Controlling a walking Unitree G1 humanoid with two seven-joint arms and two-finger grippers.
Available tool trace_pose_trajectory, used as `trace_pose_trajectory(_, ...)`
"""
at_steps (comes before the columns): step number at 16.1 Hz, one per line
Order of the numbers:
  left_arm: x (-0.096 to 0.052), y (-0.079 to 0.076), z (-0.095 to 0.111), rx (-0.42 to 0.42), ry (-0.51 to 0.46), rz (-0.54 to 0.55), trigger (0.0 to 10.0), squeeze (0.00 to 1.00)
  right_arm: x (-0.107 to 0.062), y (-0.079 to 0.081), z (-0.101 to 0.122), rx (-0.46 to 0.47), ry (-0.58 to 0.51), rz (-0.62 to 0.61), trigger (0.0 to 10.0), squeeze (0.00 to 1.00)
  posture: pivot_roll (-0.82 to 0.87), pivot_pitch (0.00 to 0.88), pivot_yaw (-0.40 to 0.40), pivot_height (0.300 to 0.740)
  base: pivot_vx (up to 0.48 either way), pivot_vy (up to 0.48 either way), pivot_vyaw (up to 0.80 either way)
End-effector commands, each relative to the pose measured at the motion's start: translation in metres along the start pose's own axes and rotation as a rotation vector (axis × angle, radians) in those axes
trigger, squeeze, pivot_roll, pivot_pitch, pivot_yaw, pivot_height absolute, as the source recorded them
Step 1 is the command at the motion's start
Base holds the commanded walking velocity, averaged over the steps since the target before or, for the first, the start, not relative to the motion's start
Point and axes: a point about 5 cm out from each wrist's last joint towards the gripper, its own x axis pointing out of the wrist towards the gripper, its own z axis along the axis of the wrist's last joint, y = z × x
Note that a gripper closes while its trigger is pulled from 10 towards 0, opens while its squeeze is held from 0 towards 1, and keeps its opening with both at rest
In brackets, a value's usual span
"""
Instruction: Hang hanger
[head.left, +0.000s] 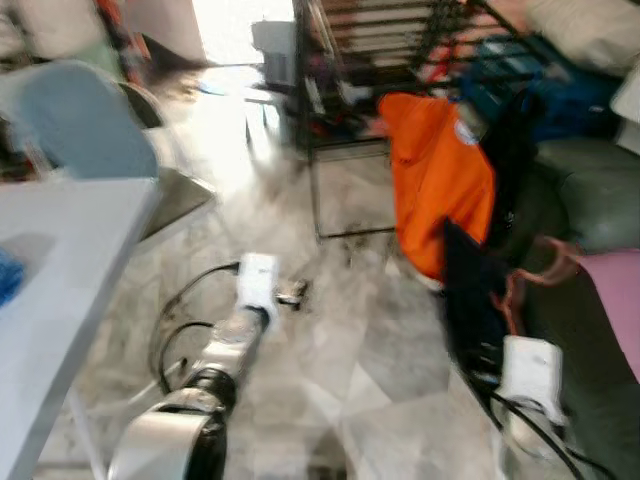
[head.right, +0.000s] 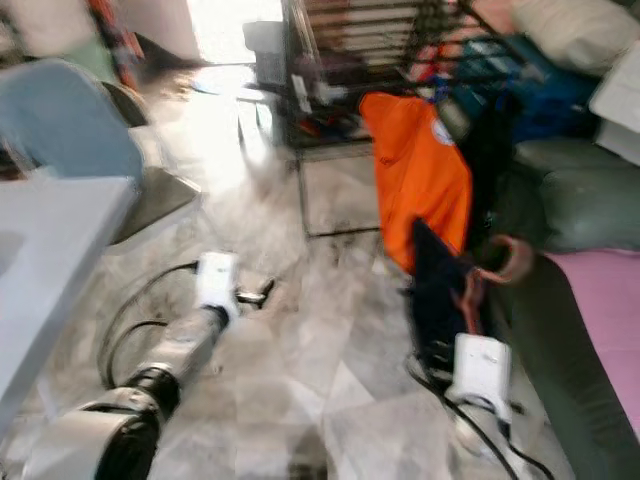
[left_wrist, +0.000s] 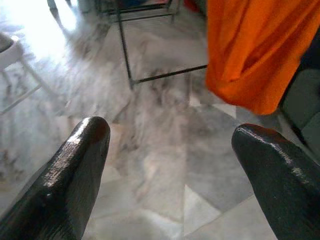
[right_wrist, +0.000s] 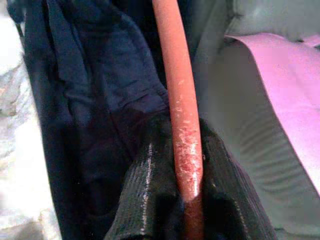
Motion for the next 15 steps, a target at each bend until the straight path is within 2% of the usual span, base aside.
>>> trace_pose_trajectory(1,0.004,-0.014,0.005,0.0,-0.005,-0.033,10.0,0.0,0.004,-0.006,0.013,-0.04,-0.069,-0.017,10.0,0.0,-0.1,0.0,0.035,0.74,0.36,0.0,0.0)
trace_pose_trajectory(4,0.004,-0.017,0.005,0.003,-0.004,-0.039,10.0,0.0,0.005,-0.008,0.016,-0.054,-0.076,-0.022,10.0,0.0,-0.1,0.0,0.031,0.74,0.363,0.0,0.74)
trace_pose_trajectory(9,0.005,-0.022,0.005,0.017,-0.002,-0.047,10.0,0.0,0.007,-0.003,0.013,-0.051,-0.066,-0.012,10.0,0.0,-0.11,0.0,0.035,0.74,0.36,0.0,0.0)
trace_pose_trajectory(10,0.005,-0.02,0.003,0.042,0.019,-0.02,10.0,0.0,0.005,-0.006,0.013,-0.093,-0.072,-0.04,10.0,0.0,-0.1,0.0,0.03,0.74,0.0,0.0,0.0)
trace_pose_trajectory(11,0.005,-0.018,0.004,0.053,0.015,-0.011,10.0,0.0,0.004,-0.013,0.013,-0.183,-0.086,-0.08,10.0,0.0,-0.1,0.0,0.023,0.74,0.0,0.0,0.0)
trace_pose_trajectory(13,0.002,-0.006,0.001,0.116,0.023,0.024,10.0,0.0,0.001,-0.028,0.016,-0.424,-0.152,-0.158,10.0,0.0,-0.09,0.0,0.015,0.74,0.0,0.0,0.0)
trace_pose_trajectory(14,0.0,0.003,-0.002,0.121,0.028,0.037,10.0,0.0,-0.001,-0.034,0.016,-0.495,-0.164,-0.178,10.0,0.0,-0.08,0.0,0.009,0.74,0.0,0.0,0.0)
trace_pose_trajectory(15,-0.003,0.01,-0.004,0.12,0.032,0.047,10.0,0.0,-0.002,-0.038,0.015,-0.496,-0.158,-0.18,10.0,0.0,-0.08,0.0,0.006,0.74,0.0,0.0,0.0)
